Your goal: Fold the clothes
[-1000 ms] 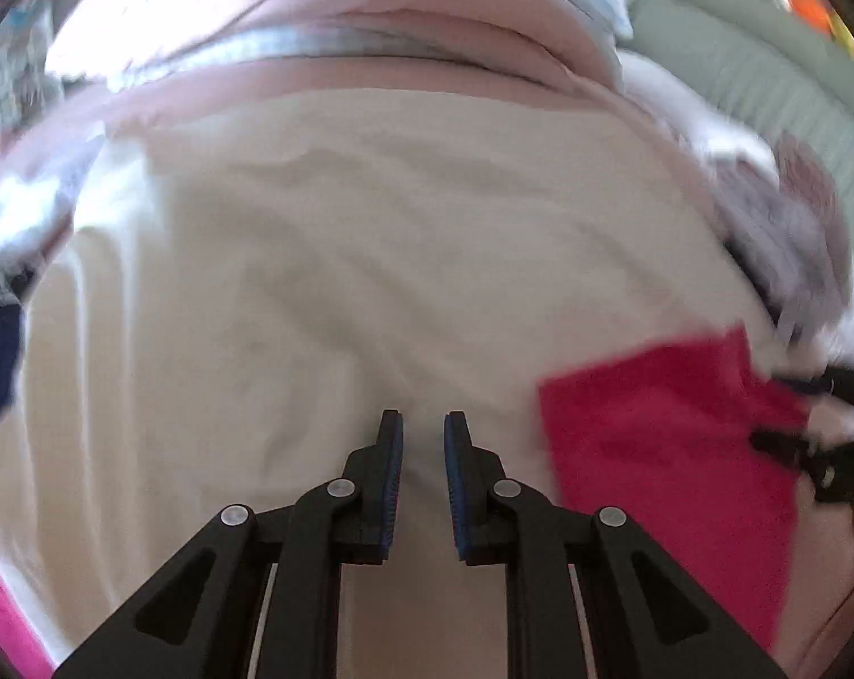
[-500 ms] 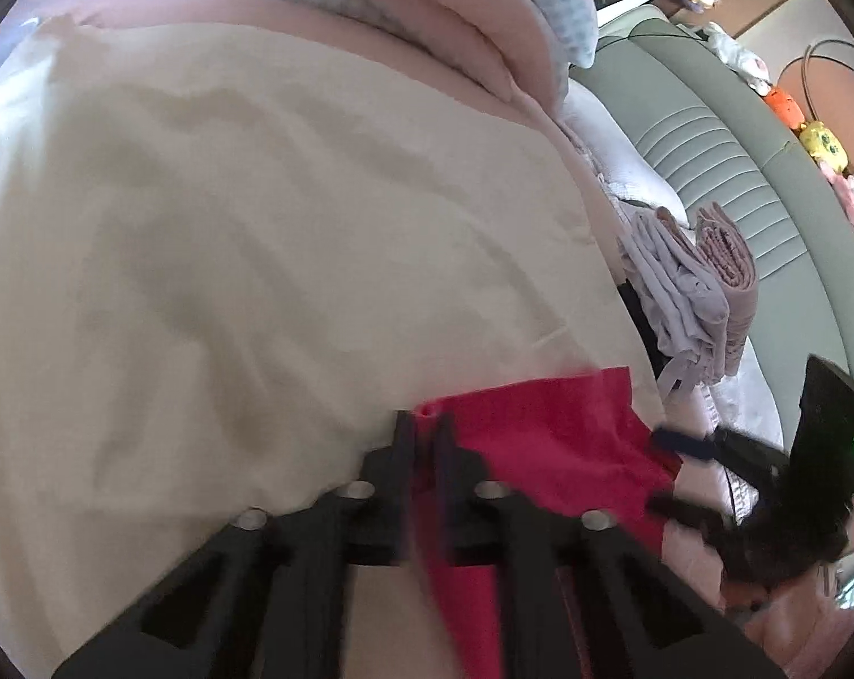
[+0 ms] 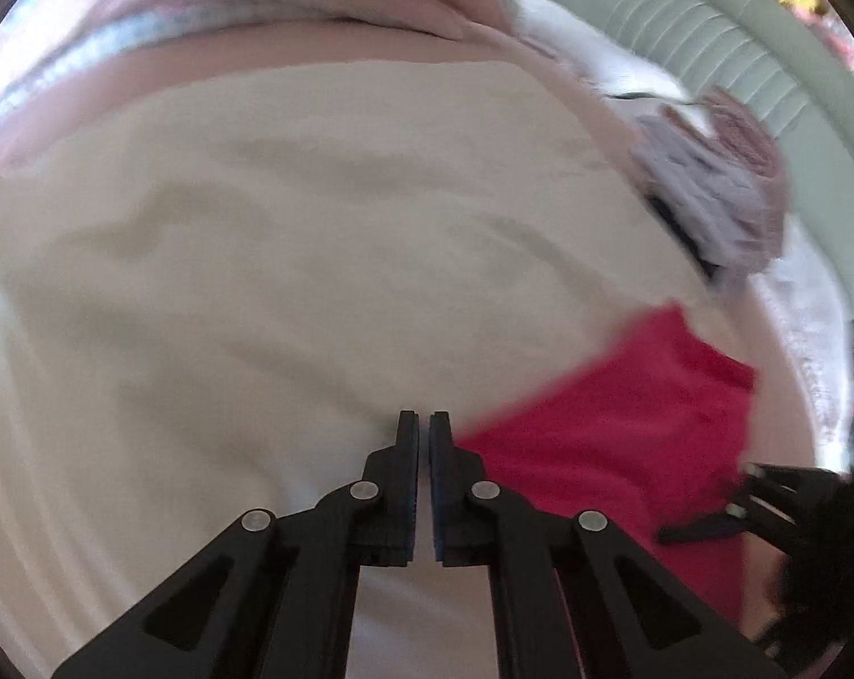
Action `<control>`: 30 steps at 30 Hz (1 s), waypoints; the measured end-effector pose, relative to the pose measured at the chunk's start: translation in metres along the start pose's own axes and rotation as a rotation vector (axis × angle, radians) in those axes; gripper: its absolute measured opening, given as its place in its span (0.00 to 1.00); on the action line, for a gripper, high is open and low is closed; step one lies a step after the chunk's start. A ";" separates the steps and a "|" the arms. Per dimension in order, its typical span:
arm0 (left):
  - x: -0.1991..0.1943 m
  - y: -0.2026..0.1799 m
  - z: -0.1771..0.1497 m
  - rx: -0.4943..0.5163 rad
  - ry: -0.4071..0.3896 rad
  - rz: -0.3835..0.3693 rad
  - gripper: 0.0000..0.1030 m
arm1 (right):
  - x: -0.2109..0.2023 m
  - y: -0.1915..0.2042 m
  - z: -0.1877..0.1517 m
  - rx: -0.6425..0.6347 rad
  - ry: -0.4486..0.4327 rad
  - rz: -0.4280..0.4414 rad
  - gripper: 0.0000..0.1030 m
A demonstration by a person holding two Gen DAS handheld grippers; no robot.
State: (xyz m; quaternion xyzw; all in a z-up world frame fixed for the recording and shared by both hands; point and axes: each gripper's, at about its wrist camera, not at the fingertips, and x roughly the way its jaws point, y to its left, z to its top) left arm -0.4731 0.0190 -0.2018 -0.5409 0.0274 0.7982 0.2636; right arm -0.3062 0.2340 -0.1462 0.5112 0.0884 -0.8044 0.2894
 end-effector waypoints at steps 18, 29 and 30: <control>0.017 -0.172 -0.057 0.193 -0.035 -0.067 0.04 | -0.041 -0.105 -0.020 0.173 -0.038 -0.174 0.68; -0.011 -0.138 -0.082 0.047 -0.057 -0.023 0.11 | -0.060 -0.116 -0.029 0.134 -0.071 -0.186 0.68; -0.008 -0.144 -0.078 0.046 -0.069 -0.048 0.15 | -0.057 -0.108 -0.029 0.097 -0.060 -0.163 0.68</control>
